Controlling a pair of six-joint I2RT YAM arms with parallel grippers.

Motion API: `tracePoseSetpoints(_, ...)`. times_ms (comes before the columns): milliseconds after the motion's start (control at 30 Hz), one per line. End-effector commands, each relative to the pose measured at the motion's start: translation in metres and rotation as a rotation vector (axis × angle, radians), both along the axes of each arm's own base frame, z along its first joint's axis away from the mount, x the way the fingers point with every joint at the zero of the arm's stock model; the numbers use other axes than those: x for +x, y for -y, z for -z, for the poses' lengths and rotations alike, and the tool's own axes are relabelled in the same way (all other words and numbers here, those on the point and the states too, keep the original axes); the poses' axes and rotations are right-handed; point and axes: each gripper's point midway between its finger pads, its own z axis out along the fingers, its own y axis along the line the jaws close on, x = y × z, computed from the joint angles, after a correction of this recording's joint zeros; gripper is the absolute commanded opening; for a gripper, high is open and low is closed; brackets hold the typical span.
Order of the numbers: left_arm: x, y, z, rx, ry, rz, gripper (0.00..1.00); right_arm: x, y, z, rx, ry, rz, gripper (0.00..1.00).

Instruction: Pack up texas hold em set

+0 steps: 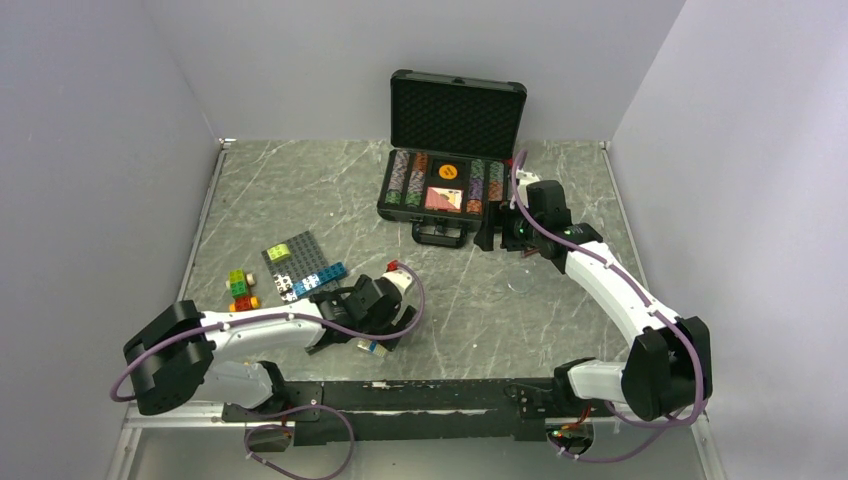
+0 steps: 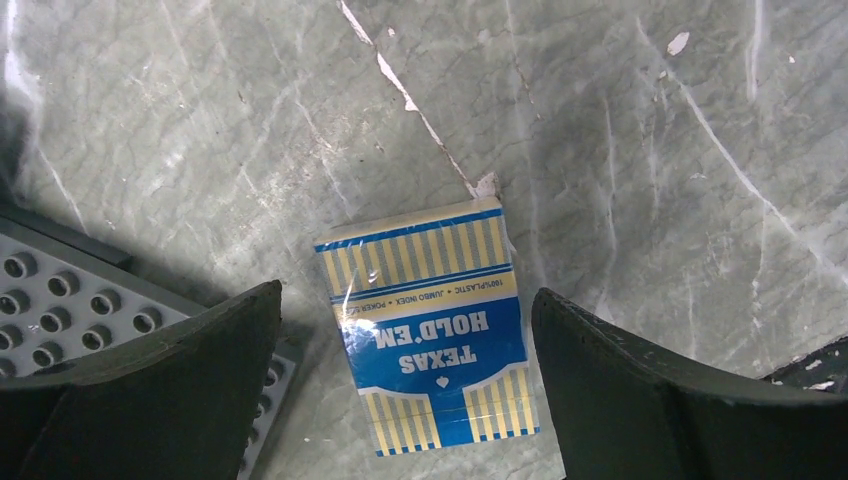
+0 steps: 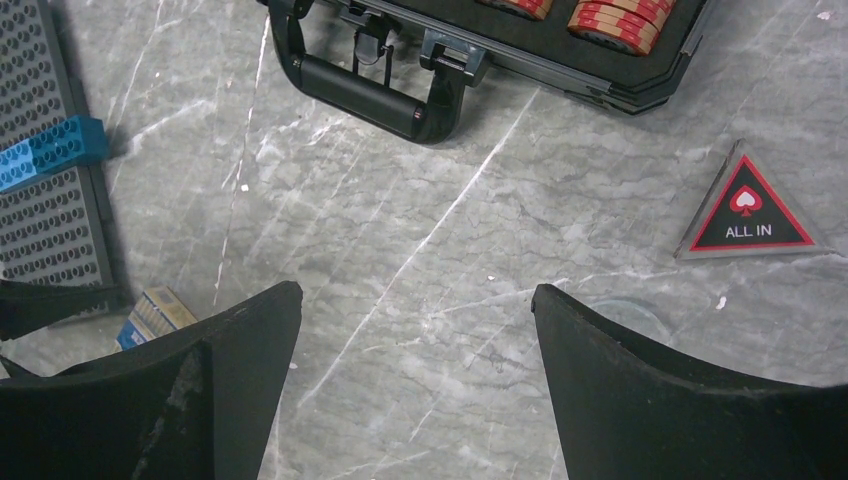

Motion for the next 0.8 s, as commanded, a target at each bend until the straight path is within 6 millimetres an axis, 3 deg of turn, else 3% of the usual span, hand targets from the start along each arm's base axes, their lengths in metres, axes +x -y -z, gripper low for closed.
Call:
tracePoseSetpoints(0,0.006,0.000,-0.006,-0.019,0.033,-0.038,0.99,0.007,-0.001,-0.016,0.018,0.060,-0.001,0.90)
tracePoseSetpoints(300,-0.006,0.006,0.010,-0.041,-0.022,0.019,0.97,0.010,-0.002,-0.013,0.021,0.038,0.009,0.89)
tracePoseSetpoints(433,-0.006,0.009,0.011,-0.032,-0.029,0.037,0.86,0.010,-0.002,-0.013,0.020,0.039,0.012,0.89)
tracePoseSetpoints(533,-0.005,0.012,0.011,-0.034,-0.032,0.044,0.66,0.009,-0.004,-0.013,0.030,0.029,0.011,0.89)
tracePoseSetpoints(633,-0.004,0.014,0.007,-0.013,-0.042,0.047,0.36,0.006,-0.012,-0.018,0.075,0.019,-0.023,0.89)
tracePoseSetpoints(700,-0.002,0.018,-0.002,-0.009,-0.039,0.056,0.14,0.002,-0.021,-0.021,0.117,0.005,-0.055,0.89)
tracePoseSetpoints(767,0.001,0.021,-0.018,-0.015,-0.020,0.072,0.00,-0.003,-0.030,-0.024,0.168,-0.010,-0.088,0.89)
